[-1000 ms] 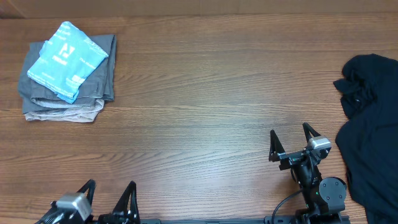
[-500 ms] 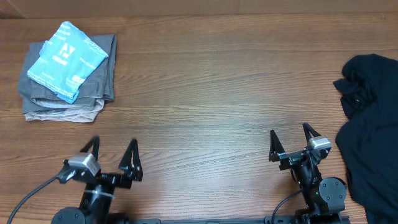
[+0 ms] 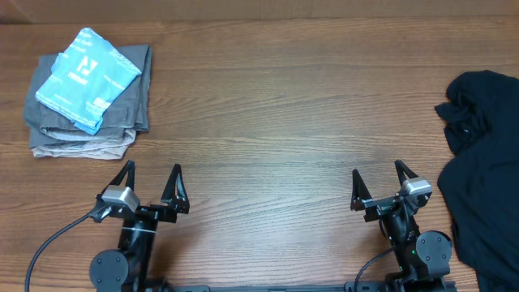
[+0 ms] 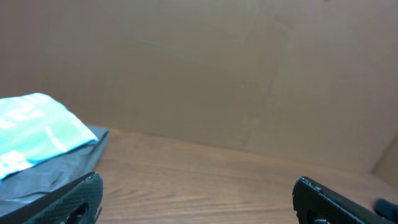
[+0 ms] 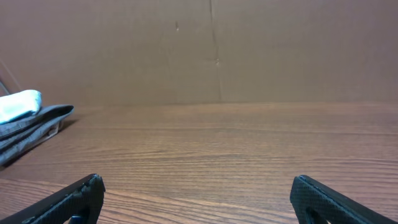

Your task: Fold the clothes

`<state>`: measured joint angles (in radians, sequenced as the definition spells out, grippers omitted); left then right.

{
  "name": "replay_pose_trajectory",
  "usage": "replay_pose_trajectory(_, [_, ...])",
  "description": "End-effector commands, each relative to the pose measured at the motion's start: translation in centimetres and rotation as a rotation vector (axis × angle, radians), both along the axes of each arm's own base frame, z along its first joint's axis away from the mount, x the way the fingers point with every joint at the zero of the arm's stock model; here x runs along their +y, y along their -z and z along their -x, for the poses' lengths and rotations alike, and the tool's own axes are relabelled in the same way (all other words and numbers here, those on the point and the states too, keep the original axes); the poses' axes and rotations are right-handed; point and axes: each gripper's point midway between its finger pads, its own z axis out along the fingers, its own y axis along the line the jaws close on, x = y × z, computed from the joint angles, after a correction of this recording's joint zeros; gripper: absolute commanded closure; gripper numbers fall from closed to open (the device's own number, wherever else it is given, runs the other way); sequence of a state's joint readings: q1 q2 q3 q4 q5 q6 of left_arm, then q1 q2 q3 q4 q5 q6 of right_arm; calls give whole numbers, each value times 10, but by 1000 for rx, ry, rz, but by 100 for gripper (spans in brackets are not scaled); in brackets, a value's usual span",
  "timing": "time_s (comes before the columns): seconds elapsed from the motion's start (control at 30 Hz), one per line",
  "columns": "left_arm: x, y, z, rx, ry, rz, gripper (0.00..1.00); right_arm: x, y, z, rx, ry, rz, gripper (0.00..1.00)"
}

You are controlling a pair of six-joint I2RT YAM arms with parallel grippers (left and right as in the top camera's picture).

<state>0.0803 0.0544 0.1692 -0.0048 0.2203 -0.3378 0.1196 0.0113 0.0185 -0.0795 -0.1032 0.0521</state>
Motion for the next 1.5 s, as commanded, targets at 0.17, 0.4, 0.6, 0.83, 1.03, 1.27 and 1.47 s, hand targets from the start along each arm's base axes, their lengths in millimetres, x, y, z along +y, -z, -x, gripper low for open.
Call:
replay_pose_trajectory(0.17, [26, 26, -7, 2, -145, 14, 0, -1, 3, 0, -1, 6, 3, 0])
replay_pose_trajectory(0.4, [31, 49, -10, 40, -177, 1, 0, -1, 3, 0, -1, 6, 3, 0])
replay_pose_trajectory(0.6, [39, 71, -10, 121, -237, -26, 0, -1, 3, 0, -1, 6, 3, 0])
replay_pose_trajectory(0.83, [41, 82, -9, 168, -272, -57, 0, -1, 3, 0, -1, 6, 3, 0])
replay_pose_trajectory(1.03, [41, 82, -9, 169, -272, -57, 0, -1, 3, 0, -1, 6, 3, 0])
replay_pose_trajectory(1.27, [41, 83, -9, 170, -272, -57, 0, -1, 3, 0, -1, 6, 3, 0])
replay_pose_trajectory(1.47, [41, 83, -9, 170, -272, -57, 0, -1, 3, 0, -1, 6, 3, 0])
